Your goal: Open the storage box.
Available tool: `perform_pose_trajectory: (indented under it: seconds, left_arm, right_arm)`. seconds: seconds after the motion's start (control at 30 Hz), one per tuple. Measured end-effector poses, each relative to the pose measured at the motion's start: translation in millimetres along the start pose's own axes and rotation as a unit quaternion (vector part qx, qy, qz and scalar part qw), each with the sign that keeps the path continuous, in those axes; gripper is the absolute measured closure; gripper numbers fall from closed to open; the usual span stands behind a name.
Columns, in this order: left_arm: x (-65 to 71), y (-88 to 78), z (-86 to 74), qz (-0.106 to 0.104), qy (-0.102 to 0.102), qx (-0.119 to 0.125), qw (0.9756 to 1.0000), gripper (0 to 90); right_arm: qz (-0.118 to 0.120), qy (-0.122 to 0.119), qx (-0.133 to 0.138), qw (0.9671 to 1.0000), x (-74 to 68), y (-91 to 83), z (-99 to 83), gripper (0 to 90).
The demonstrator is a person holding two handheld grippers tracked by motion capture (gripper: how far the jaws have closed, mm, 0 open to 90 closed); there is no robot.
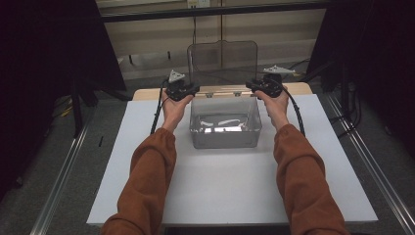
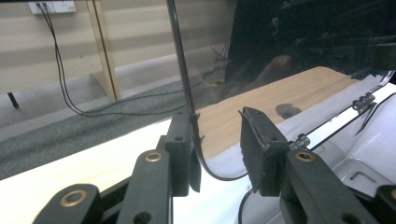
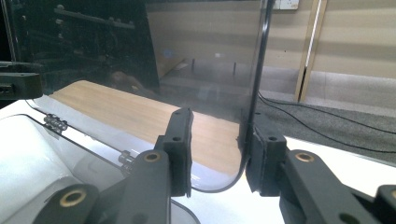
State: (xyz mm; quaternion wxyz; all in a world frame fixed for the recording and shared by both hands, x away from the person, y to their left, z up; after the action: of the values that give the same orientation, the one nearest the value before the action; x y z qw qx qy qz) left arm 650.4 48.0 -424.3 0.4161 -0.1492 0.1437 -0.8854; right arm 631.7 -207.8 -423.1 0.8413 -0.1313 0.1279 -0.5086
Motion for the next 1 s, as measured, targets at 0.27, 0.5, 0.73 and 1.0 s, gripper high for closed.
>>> perform_pose_trajectory:
  seconds: [0.27,0.5,0.73,1.0]
  left_arm:
    - [-0.2,1.2,1.0,0.003,-0.010,-0.016,0.9998,64.9]
    - [0.3,2.6,1.7,0.007,-0.014,-0.029,0.9994,63.7]
    - [-0.5,3.2,1.0,0.005,-0.021,-0.035,0.9992,63.0]
    - [-1.0,5.5,-0.7,0.003,-0.030,-0.041,0.9987,60.3]
  right_arm:
    - [-0.001,0.007,-0.012,0.9999,0.9,1.8,0.1,63.5]
    - [-0.002,0.012,-0.027,0.9996,0.8,3.0,0.9,62.7]
    - [-0.001,0.018,-0.037,0.9992,1.3,4.7,0.9,61.7]
    - [-0.003,0.025,-0.049,0.9985,1.2,7.5,0.0,58.8]
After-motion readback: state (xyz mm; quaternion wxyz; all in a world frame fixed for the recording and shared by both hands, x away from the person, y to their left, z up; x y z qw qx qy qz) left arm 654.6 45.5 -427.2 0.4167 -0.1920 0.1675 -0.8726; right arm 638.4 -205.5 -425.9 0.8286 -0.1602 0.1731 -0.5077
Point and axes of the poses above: each handheld gripper's, and its own axes: y roughly forward along the jaws, z roughly out of its top, x roughly to its right, the point moved 8 cm from there along y, roughly forward along the jaws, and after that the axes turned 4 degrees about -y, right-handed, at the moved point
